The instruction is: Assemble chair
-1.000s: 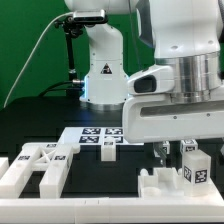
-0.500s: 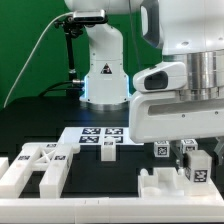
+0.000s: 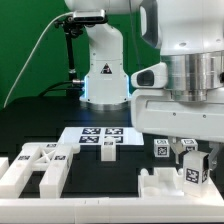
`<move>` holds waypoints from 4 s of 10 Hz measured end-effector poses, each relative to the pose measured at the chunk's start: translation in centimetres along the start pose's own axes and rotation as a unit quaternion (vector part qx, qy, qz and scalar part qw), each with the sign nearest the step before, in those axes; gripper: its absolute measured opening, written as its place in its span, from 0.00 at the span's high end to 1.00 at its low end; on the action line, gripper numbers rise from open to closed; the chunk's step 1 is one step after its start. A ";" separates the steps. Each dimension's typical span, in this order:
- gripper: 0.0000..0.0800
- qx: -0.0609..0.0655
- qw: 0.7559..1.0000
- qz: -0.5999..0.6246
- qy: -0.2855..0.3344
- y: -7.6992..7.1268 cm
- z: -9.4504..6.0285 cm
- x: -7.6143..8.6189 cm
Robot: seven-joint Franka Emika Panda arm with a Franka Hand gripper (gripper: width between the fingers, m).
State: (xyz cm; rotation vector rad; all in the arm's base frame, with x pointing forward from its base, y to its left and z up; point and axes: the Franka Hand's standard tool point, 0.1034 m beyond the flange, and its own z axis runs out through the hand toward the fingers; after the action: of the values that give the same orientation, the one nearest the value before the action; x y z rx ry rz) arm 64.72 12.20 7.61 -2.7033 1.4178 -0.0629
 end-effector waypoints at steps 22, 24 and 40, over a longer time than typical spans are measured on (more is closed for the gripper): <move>0.63 0.021 0.985 -0.169 0.023 -0.1 0.4 0.8; 0.63 0.024 0.999 -0.028 0.007 0.1 0.5 0.5; 0.19 0.065 0.929 0.360 -0.058 -0.4 -4.6 2.1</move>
Offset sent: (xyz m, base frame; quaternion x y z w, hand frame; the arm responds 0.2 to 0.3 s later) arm 0.0000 0.0000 0.0000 0.0000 0.0000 0.1296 0.9916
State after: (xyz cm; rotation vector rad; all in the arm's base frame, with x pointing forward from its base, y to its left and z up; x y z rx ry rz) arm 65.94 10.41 12.20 -1.8941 2.1622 0.0532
